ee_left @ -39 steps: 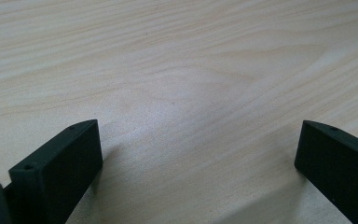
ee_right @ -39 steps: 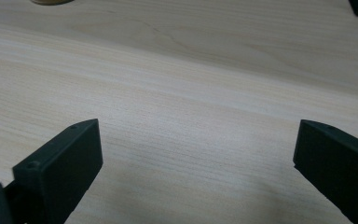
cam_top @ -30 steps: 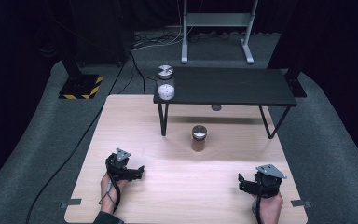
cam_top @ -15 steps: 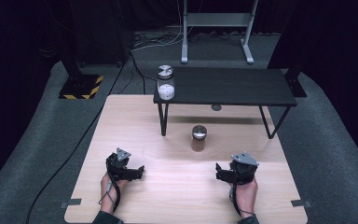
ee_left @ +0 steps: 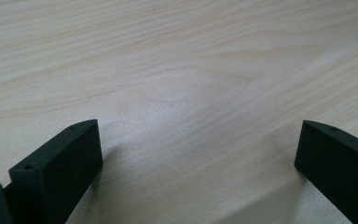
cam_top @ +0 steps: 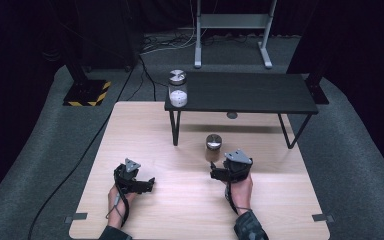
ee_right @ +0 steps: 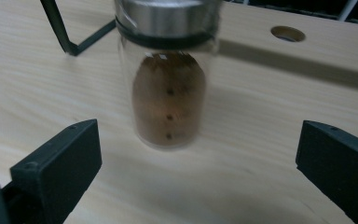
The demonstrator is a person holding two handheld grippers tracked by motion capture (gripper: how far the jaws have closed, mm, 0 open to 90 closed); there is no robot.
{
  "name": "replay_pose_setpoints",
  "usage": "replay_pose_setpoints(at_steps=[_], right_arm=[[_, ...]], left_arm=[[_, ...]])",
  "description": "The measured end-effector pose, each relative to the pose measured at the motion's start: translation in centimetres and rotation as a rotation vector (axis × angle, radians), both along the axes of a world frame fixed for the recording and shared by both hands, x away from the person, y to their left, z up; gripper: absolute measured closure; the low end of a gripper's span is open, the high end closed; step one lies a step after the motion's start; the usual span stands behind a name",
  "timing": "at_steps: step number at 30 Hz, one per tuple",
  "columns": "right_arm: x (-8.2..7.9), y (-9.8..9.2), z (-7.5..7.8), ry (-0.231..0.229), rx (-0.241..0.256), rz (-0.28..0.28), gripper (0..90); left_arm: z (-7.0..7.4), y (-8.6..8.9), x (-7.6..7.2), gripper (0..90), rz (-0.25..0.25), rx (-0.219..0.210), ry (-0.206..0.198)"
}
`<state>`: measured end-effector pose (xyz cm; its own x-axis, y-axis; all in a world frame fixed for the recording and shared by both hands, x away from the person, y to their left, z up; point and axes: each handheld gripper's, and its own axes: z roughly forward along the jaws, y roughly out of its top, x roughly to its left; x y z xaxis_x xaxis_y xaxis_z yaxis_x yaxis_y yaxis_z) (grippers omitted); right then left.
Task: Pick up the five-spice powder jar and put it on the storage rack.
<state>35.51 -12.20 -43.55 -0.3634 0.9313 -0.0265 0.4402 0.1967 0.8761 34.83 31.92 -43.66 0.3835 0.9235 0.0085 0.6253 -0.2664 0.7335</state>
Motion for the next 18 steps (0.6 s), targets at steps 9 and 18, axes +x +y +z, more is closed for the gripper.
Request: replay_pose_setpoints(at_steps=[9,18], right_arm=[[3.5,1.2,-0.7,0.006,0.061,0.018,0.0],[5.0,2.3,-1.2,-0.015,0.052,0.0,0.0]], left_arm=[[0.0,0.0,0.0,0.4,0.0,0.001,0.0],[0.0,0.0,0.0,0.4,0.0,0.0,0.0]])
